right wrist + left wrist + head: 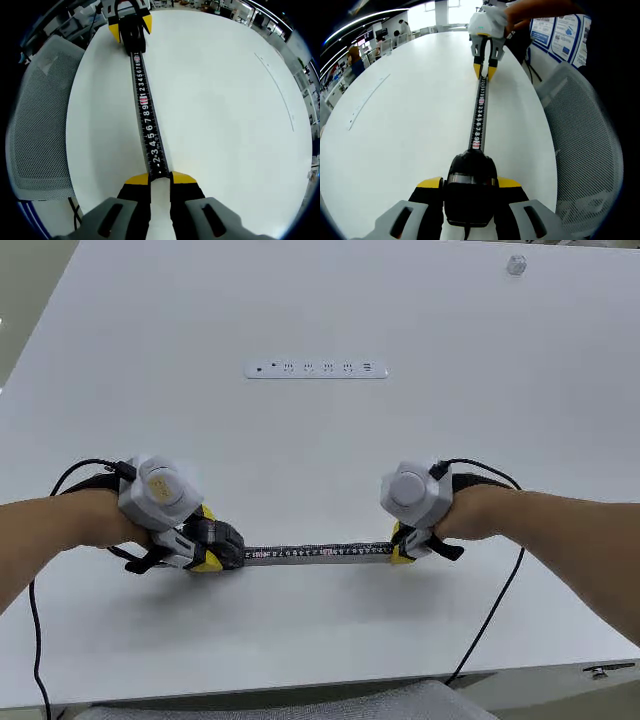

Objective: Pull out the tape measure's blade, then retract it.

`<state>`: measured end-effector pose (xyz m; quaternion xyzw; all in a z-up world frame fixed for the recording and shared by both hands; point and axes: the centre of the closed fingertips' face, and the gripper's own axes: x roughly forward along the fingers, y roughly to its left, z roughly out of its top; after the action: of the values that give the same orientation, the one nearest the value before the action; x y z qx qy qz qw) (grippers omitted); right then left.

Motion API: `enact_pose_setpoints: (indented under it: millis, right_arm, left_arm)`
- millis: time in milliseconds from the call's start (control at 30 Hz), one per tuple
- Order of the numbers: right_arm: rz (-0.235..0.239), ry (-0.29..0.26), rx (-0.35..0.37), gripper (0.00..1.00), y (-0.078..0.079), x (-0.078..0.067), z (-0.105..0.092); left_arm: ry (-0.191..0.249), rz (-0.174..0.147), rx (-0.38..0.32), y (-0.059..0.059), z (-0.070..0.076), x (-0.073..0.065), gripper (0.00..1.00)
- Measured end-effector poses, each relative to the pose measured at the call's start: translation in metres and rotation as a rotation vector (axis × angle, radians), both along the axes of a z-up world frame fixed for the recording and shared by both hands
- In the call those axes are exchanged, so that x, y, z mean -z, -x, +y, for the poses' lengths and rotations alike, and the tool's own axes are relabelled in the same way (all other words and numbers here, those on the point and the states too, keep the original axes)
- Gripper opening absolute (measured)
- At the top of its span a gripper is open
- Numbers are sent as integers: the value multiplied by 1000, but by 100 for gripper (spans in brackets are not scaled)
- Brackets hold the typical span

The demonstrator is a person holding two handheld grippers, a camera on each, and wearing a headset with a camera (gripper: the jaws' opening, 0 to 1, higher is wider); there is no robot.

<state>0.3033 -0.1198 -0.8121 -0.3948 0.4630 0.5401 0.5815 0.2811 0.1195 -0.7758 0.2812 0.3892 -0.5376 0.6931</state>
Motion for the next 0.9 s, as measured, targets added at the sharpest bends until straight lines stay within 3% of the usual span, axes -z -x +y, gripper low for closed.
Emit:
enact_pose_setpoints:
  millis: [900]
  right_arm:
    - [-5,8,8,12,-1,0,-6]
  left_arm:
    - [1,0,1,0,0,0,36]
